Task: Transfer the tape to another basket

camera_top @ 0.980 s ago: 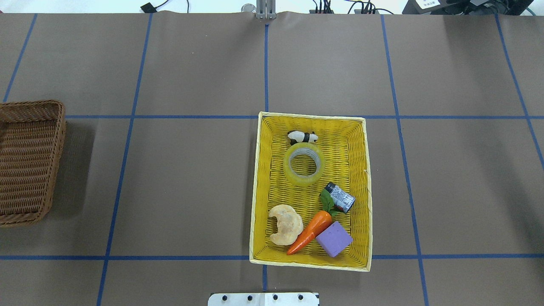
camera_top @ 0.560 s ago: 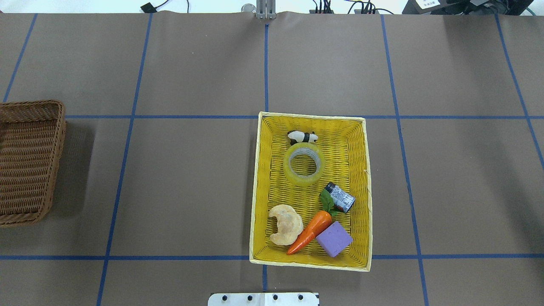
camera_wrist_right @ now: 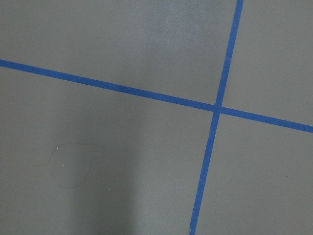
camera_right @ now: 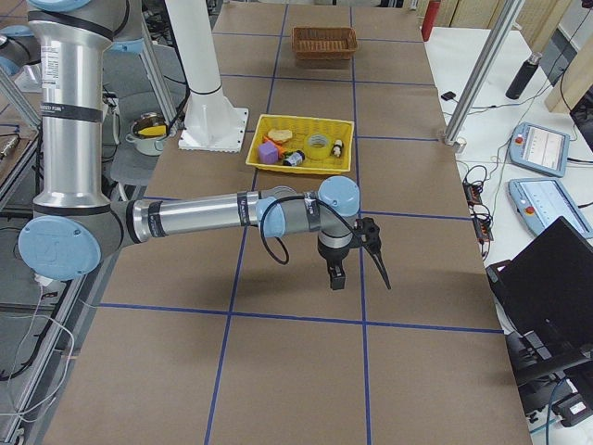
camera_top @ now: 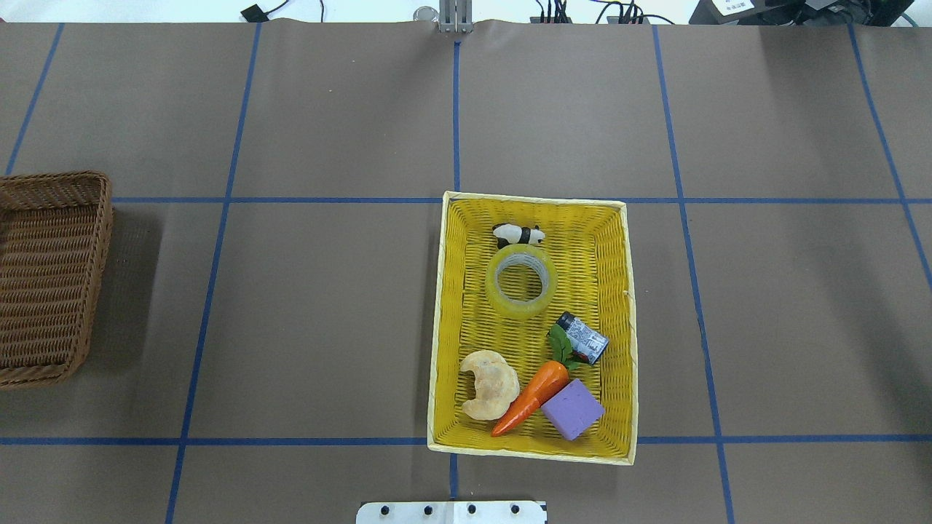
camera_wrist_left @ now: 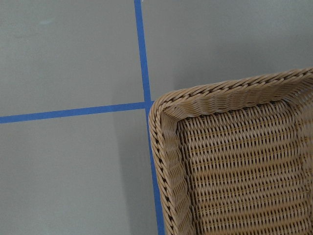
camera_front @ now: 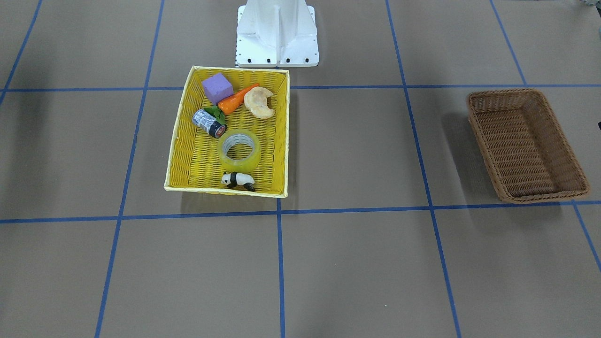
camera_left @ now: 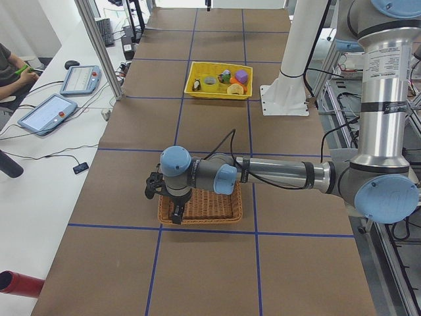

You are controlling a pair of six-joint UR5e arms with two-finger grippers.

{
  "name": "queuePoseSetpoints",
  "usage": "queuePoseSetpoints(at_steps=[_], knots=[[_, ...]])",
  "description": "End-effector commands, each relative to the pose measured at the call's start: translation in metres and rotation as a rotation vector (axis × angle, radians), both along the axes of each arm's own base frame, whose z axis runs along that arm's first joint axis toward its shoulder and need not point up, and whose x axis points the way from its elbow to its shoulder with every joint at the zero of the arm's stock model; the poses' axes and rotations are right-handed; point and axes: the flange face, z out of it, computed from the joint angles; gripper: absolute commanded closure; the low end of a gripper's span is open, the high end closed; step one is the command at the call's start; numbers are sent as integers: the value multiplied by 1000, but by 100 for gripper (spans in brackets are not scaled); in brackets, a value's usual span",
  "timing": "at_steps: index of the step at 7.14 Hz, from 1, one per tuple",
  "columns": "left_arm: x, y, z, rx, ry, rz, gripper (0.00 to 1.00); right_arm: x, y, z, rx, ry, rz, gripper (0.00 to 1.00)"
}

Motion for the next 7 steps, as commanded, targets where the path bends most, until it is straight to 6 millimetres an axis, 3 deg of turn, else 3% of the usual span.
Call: queuePoseSetpoints(at_steps=[1,3,4,6,7], knots=[[0,0,1,-3,0,-1,2,0,5,7,10,-16,-7,0],[0,4,6,-14,-1,0,2,-14,0,3,33,-23,-32,0],[-1,7,13,-28,-1,0,2,-48,-8,-12,60,-28,-95,0],[0,7,13,-29,-1,0,2,-102,-4,-72,121,-135,-179,0],[0,7,13,-28,-1,0,2,-150,-13,-127,132,-169,-174,0]])
